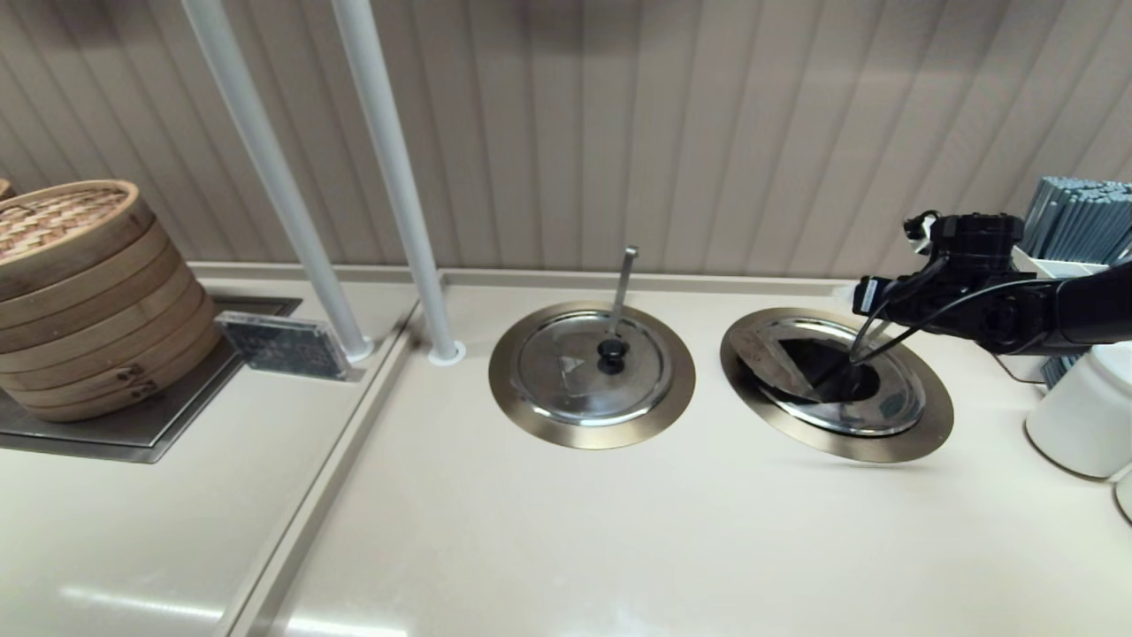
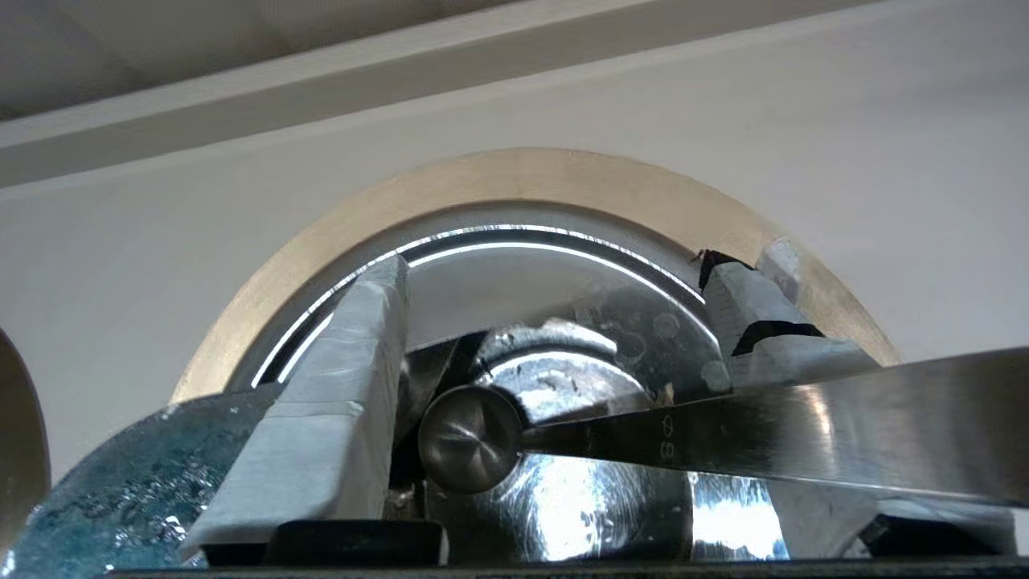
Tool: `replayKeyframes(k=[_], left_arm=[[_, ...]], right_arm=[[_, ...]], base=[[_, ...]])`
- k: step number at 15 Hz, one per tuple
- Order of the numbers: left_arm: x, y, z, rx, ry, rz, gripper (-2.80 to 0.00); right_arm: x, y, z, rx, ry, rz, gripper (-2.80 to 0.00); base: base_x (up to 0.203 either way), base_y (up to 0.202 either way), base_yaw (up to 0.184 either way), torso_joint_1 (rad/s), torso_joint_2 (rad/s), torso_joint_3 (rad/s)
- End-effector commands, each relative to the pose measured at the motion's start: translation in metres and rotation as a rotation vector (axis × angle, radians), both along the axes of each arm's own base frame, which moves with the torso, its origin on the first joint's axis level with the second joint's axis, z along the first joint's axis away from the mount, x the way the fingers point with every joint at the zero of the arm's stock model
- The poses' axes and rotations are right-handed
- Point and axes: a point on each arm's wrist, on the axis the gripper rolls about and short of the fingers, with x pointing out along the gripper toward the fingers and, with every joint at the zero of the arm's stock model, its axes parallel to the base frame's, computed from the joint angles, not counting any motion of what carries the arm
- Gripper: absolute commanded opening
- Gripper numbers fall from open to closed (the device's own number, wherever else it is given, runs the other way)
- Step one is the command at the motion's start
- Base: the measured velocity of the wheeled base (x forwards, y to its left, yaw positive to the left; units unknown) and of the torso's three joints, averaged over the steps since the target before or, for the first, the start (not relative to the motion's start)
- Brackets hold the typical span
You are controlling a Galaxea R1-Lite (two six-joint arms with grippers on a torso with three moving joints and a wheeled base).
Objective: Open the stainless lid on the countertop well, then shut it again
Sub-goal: Stir with a spoon, then close the lid
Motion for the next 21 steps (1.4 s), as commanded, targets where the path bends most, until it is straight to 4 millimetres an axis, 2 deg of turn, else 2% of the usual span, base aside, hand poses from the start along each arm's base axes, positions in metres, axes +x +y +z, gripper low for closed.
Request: replayKeyframes(k=[1,4,7,8,13,17,19,21], left_arm=[[0.000,0.000,0.000,0.000,0.001,0.001,-2.80],[0.000,0.000,0.000,0.000,-0.001,0.001,-2.80],[0.000,0.000,0.000,0.000,-0.001,0.001,-2.80],[0.000,0.000,0.000,0.000,0.000,0.001,-2.80],[0.000,0.000,0.000,0.000,0.001,0.001,-2.80],[0.000,0.000,0.000,0.000,0.001,0.001,-2.80],[0.000,0.000,0.000,0.000,0.001,0.001,-2.80],[0.000,0.000,0.000,0.000,-0.001,0.001,-2.80]], right_arm=[[-0.007,0.006,-0.009,0.004,0.041,0.004,0.00],[-0.010,0.014,-0.022,0.017,0.095,-0.037,0.00],[-0.010,0.015,-0.022,0.019,0.117,-0.044,0.00],[-0.017,0.016,-0.026,0.022,0.149,-0.052,0.00],[-0.062,0.013,-0.010,0.037,0.200,-0.086,0.00],[-0.104,0.015,0.017,0.044,0.241,-0.093,0.00],[-0.126,0.020,0.021,0.053,0.304,-0.080,0.00],[-0.131,0.022,0.020,0.085,0.333,-0.053,0.00]], base=[[0.000,0.000,0.000,0.000,0.00,0.000],[0.000,0.000,0.000,0.000,0.00,0.000],[0.000,0.000,0.000,0.000,0.00,0.000],[0.000,0.000,0.000,0.000,0.00,0.000],[0.000,0.000,0.000,0.000,0.00,0.000],[0.000,0.000,0.000,0.000,0.00,0.000],[0.000,0.000,0.000,0.000,0.00,0.000],[0.000,0.000,0.000,0.000,0.00,0.000]])
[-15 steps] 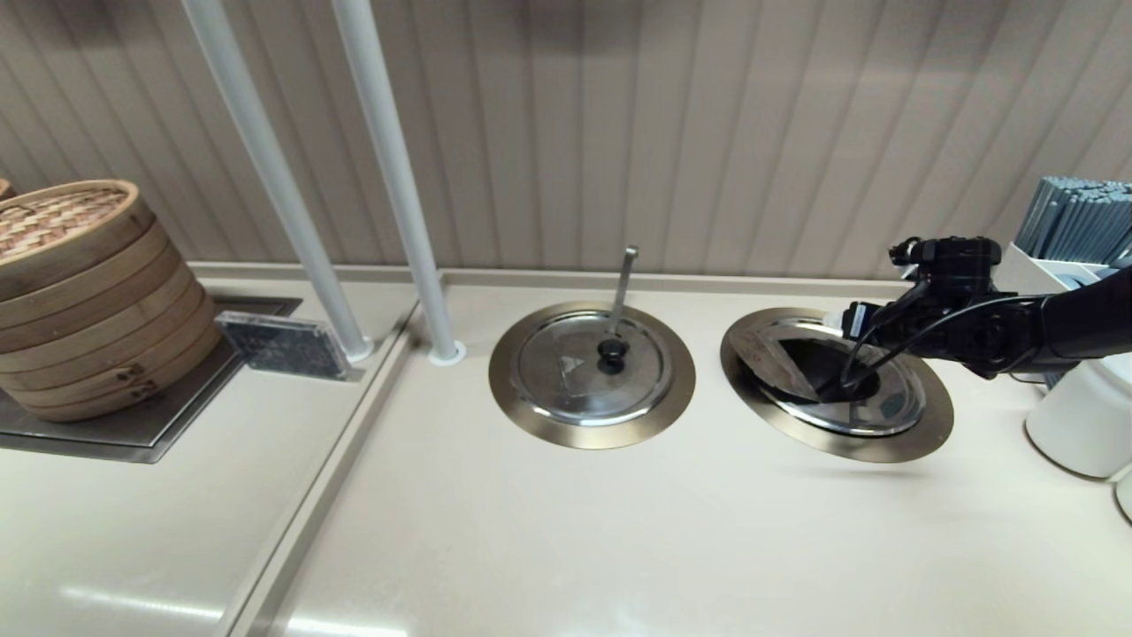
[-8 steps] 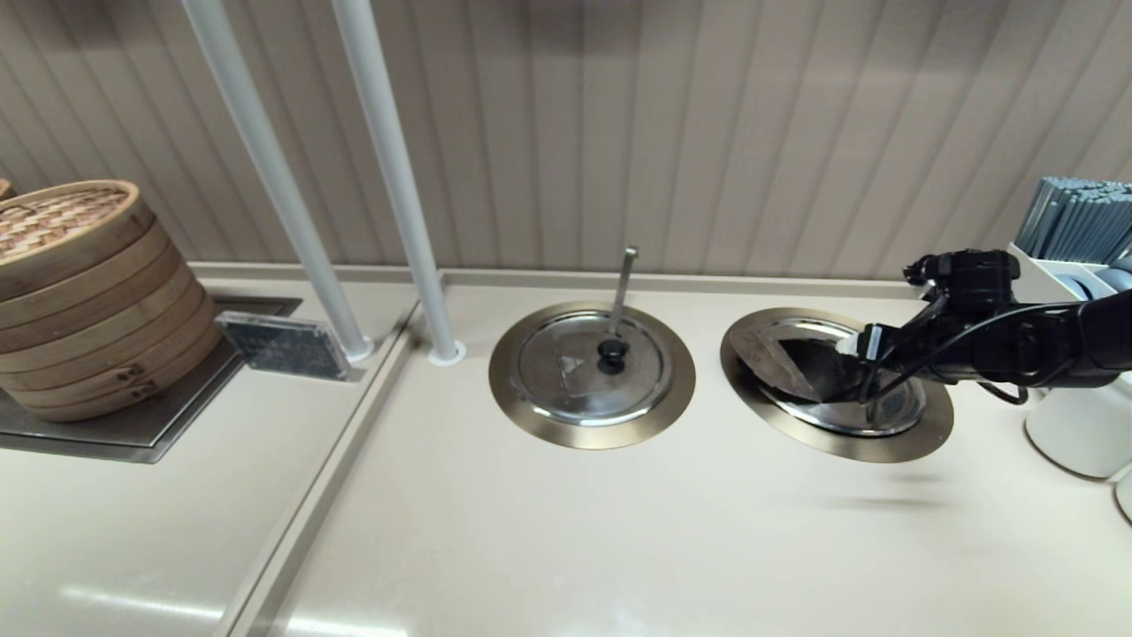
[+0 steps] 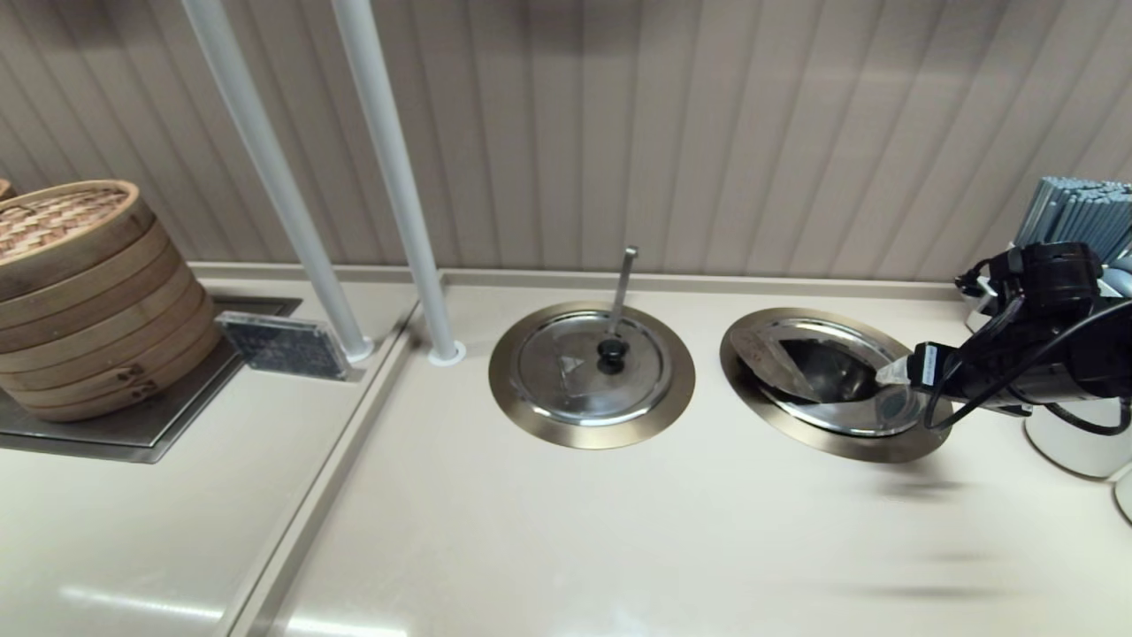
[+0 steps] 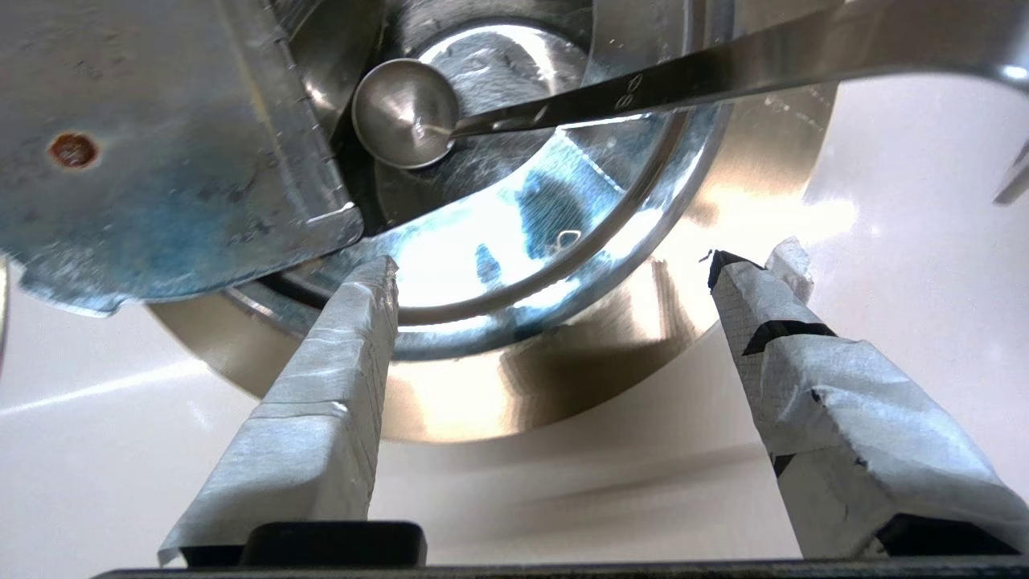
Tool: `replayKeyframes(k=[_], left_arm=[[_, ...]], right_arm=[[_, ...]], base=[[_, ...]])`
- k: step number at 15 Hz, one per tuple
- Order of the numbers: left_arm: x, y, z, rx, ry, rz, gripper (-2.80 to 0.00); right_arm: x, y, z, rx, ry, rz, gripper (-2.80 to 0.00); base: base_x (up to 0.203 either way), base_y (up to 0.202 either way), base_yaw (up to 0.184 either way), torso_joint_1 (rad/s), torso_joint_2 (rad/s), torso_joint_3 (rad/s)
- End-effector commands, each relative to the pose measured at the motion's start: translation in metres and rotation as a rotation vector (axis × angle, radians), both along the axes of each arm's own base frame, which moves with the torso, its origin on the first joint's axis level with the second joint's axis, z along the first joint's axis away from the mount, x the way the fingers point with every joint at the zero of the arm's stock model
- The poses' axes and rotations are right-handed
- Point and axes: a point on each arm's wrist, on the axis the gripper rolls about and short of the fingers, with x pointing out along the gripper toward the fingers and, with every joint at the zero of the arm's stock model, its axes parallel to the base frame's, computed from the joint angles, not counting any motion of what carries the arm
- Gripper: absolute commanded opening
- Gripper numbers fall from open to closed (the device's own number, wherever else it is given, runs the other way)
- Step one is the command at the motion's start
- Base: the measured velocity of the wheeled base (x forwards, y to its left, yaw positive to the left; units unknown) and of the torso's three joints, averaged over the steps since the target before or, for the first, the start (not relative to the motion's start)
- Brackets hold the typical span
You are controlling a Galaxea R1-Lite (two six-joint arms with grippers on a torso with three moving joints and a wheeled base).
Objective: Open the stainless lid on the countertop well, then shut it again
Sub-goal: Close the lid
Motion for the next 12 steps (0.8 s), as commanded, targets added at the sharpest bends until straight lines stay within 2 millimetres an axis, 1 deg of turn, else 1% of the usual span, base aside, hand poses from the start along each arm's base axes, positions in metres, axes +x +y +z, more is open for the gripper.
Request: replayKeyframes(k=[1,4,6,10,12], left_arm=[[0.000,0.000,0.000,0.000,0.002,0.000,-2.80],[0.000,0.000,0.000,0.000,-0.001,0.000,-2.80],[0.000,0.000,0.000,0.000,-0.001,0.000,-2.80],[0.000,0.000,0.000,0.000,0.001,0.000,-2.80],[0.000,0.000,0.000,0.000,0.002,0.000,-2.80]], right_arm=[[-0.011,0.003,0.009,0.030,0.004,0.017,0.00],[-0.010,0.006,0.002,0.104,0.027,0.095,0.00],[-0.010,0.015,0.004,0.135,0.021,0.158,0.00],[-0.019,0.050,0.019,0.110,-0.026,0.279,0.00],[-0.024,0.066,0.023,0.056,-0.036,0.317,0.00]], base=[[0.000,0.000,0.000,0.000,0.00,0.000],[0.000,0.000,0.000,0.000,0.00,0.000],[0.000,0.000,0.000,0.000,0.00,0.000],[0.000,0.000,0.000,0.000,0.00,0.000],[0.000,0.000,0.000,0.000,0.00,0.000]])
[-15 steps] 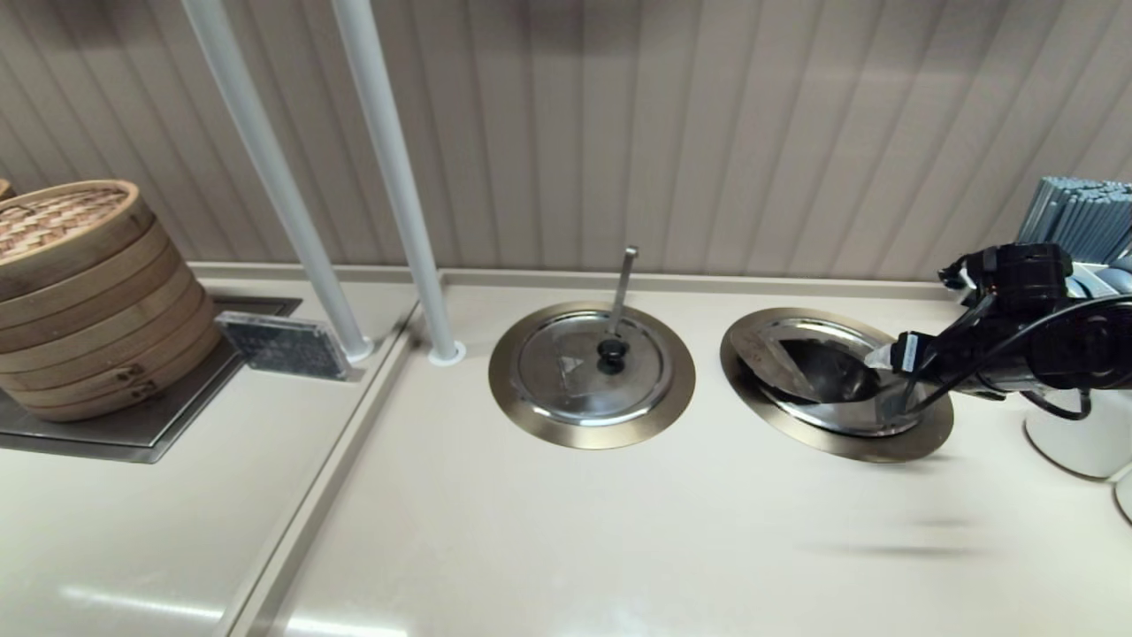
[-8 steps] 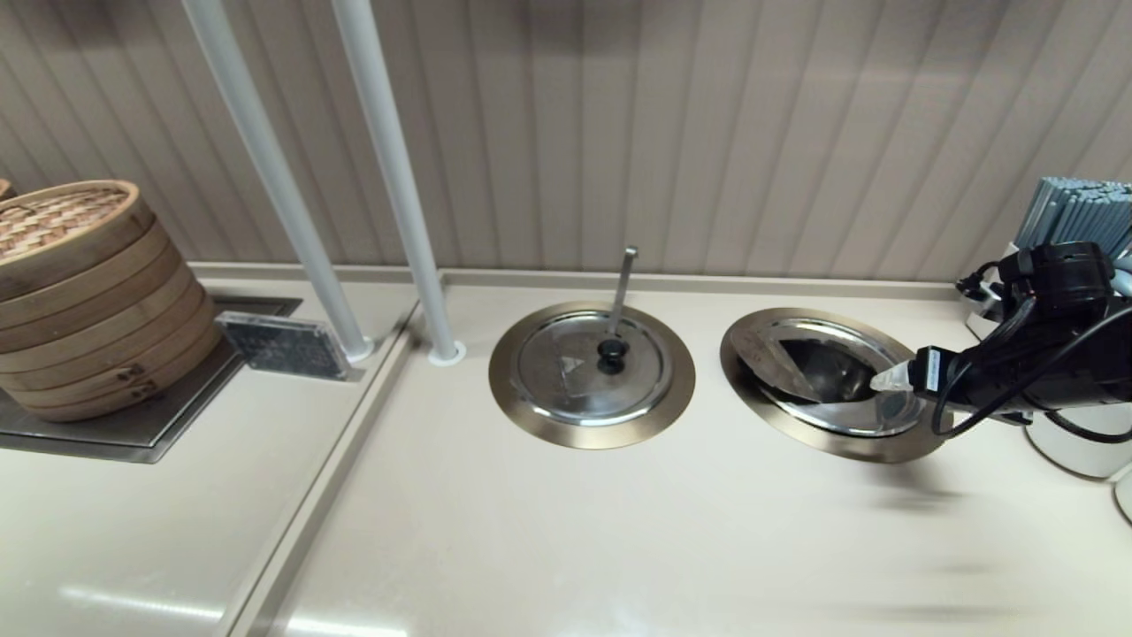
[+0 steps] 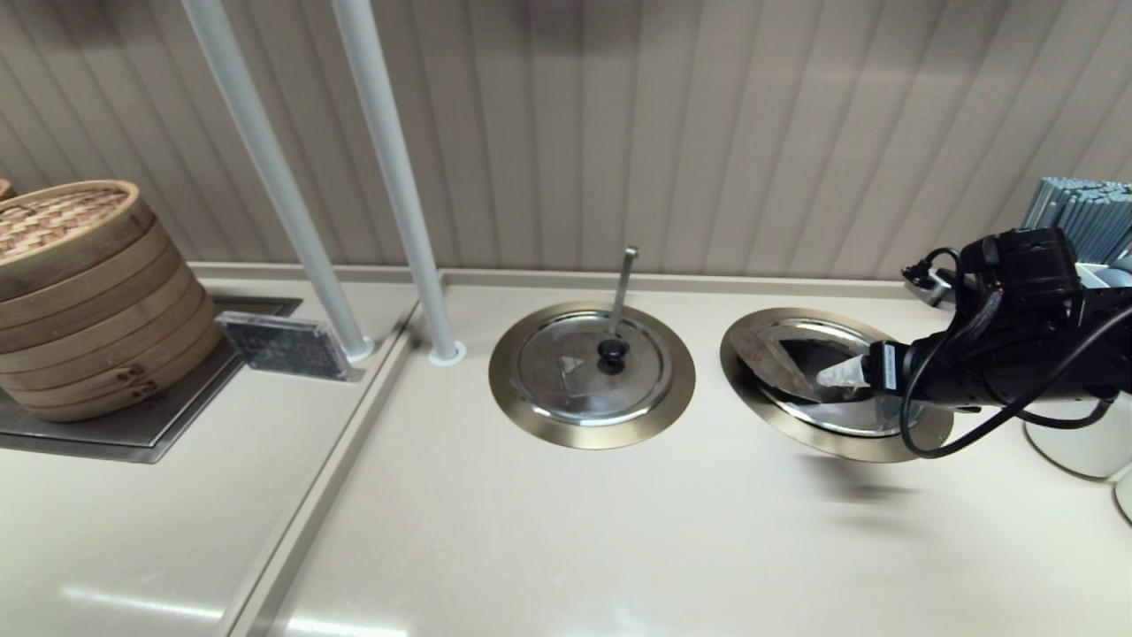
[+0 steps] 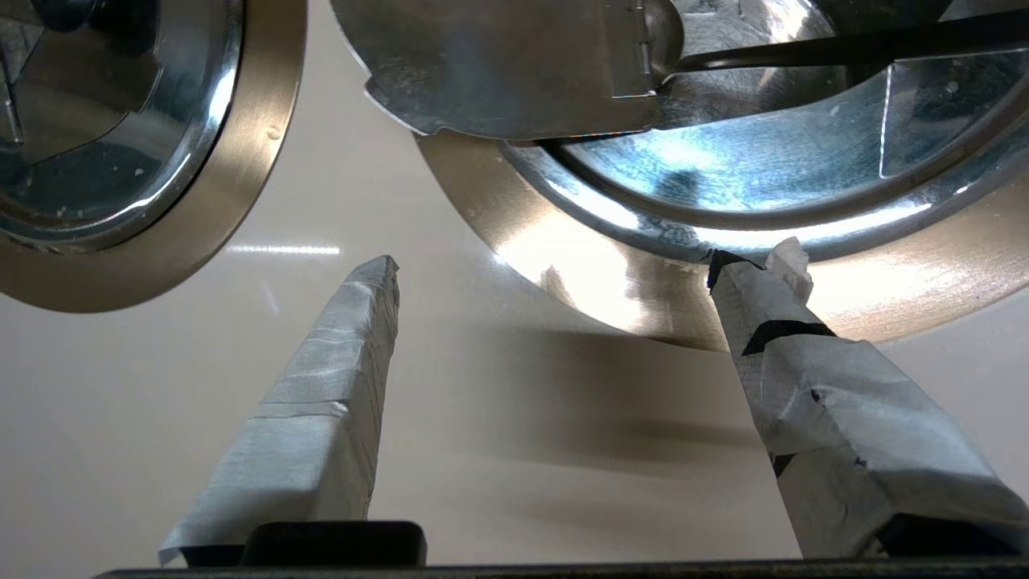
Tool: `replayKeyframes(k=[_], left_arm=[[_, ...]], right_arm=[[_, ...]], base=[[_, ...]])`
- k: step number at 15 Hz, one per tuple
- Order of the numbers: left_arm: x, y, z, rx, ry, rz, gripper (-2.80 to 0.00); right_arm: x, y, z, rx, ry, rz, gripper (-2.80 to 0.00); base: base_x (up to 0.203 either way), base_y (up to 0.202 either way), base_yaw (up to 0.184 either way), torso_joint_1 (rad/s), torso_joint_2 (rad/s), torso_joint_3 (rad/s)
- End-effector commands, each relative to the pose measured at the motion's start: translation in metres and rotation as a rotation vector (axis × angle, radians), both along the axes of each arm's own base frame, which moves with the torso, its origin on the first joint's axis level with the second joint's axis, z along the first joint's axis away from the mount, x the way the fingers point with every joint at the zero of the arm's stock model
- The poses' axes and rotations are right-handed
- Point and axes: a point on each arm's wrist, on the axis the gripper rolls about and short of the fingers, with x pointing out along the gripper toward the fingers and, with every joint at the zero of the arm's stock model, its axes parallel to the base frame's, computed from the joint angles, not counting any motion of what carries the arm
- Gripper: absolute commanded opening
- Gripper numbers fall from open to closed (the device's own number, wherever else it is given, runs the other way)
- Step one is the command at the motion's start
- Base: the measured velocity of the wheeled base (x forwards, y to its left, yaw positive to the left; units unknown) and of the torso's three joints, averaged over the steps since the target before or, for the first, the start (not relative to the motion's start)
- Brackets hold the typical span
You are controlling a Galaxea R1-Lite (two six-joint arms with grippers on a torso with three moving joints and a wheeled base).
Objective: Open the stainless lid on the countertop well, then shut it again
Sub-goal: Close the lid
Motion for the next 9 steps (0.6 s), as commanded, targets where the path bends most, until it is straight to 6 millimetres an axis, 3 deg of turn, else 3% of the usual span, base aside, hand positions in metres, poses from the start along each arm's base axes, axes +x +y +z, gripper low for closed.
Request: replayKeyframes(k=[1,5,9], left_arm=[[0.000,0.000,0.000,0.000,-0.001,0.000,-2.80],[0.000,0.000,0.000,0.000,0.000,0.000,-2.80],[0.000,0.000,0.000,0.000,0.000,0.000,-2.80]], right_arm=[[-0.007,0.020,0.004,-0.076,-0.035,0.029,0.00],[-0.012,0.046,-0.013,-0.257,-0.222,0.060,0.00],[-0.019,0.067,-0.030,-0.467,-0.236,0.140,0.00]], base=[[0.000,0.000,0.000,0.000,0.00,0.000],[0.000,0.000,0.000,0.000,0.00,0.000],[0.000,0.000,0.000,0.000,0.00,0.000]])
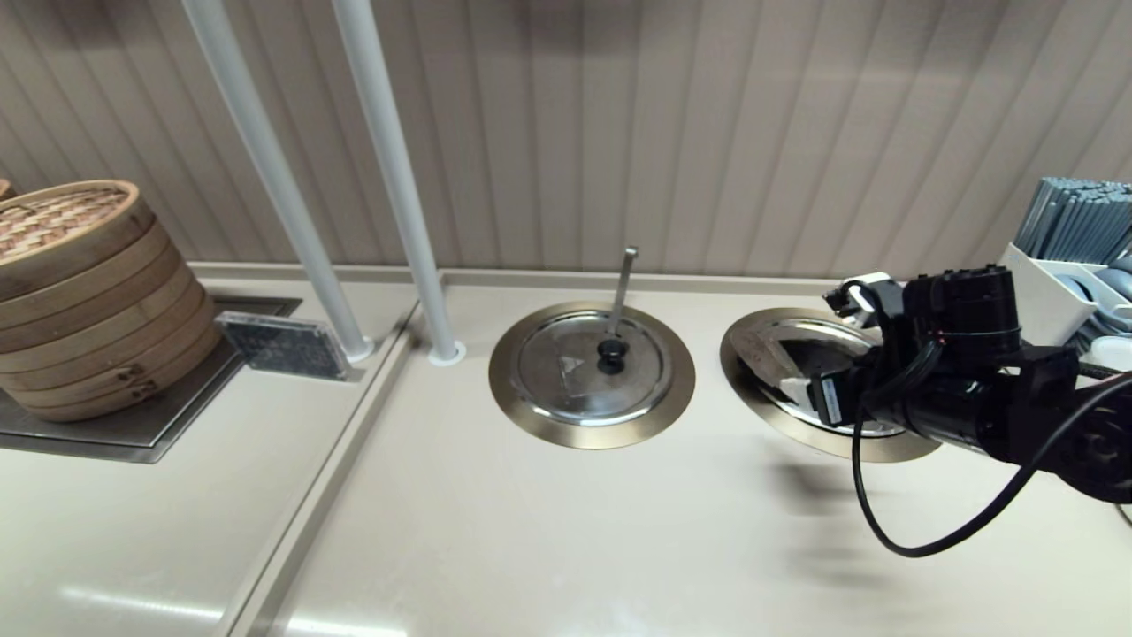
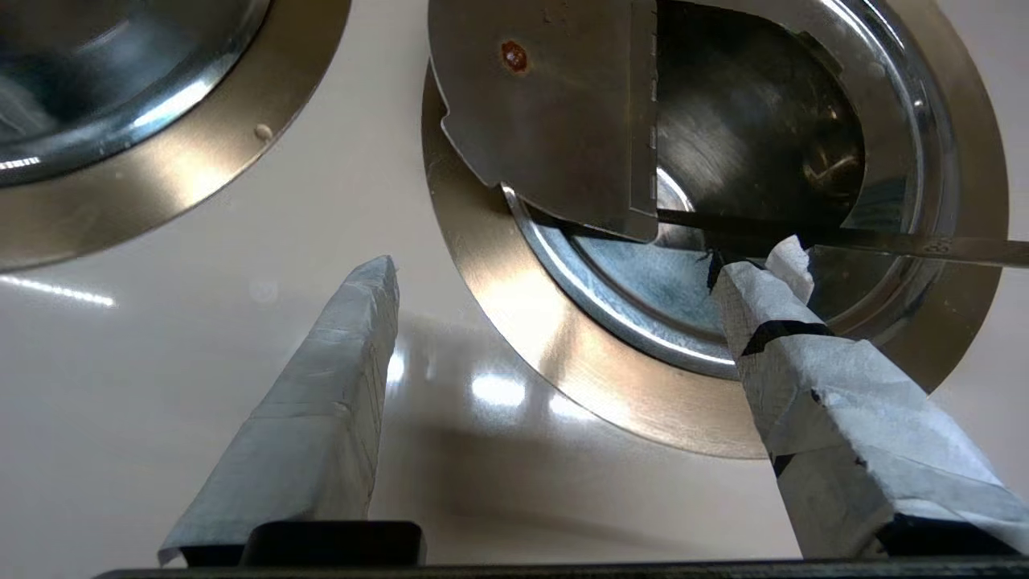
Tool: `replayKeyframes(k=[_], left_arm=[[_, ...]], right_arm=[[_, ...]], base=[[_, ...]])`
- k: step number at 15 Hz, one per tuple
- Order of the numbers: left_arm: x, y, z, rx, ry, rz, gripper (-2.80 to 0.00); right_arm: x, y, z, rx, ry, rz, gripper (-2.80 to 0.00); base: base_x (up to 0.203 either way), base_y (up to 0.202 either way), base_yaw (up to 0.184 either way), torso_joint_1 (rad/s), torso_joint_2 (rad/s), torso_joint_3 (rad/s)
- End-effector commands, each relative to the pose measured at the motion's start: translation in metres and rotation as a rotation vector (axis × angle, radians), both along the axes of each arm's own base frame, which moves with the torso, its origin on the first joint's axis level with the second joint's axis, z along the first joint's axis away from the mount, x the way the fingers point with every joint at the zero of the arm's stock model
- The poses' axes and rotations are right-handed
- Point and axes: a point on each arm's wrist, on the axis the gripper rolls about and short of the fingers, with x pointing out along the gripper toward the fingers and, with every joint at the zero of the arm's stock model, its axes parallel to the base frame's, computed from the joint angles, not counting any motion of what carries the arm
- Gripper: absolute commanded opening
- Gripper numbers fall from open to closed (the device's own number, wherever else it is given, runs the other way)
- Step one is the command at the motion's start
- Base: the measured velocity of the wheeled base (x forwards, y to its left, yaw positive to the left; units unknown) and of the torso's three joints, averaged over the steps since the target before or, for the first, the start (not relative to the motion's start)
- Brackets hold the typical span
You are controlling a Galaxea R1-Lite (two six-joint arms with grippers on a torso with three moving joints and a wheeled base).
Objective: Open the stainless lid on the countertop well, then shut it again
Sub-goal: Close the lid
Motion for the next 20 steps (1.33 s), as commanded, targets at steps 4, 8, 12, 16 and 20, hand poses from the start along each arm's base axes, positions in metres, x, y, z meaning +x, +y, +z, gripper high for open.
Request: replayKeyframes(k=[4,8,12,16,20], left_arm=[[0.000,0.000,0.000,0.000,0.001,0.000,-2.80],[0.000,0.000,0.000,0.000,0.001,0.000,-2.80],[0.000,0.000,0.000,0.000,-0.001,0.000,-2.80],[0.000,0.000,0.000,0.000,0.000,0.000,-2.80],[0.000,0.000,0.000,0.000,-0.001,0.000,-2.80]], right_arm=[[0.003,0.008,-0.019,-0.235,0.027,0.027,0.00],[0.004,0.020,-0.023,-0.325,0.033,0.043,0.00],[0.015,0.045,-0.032,-0.362,0.036,0.081,0.00],[0.029,0.059,-0.045,-0.374,0.056,0.103,0.00],[0.056,0.061,-0.057,-0.394,0.060,0.049,0.00]], base=[[0.000,0.000,0.000,0.000,0.00,0.000],[0.000,0.000,0.000,0.000,0.00,0.000],[0.000,0.000,0.000,0.000,0.00,0.000],[0.000,0.000,0.000,0.000,0.00,0.000],[0.000,0.000,0.000,0.000,0.00,0.000]])
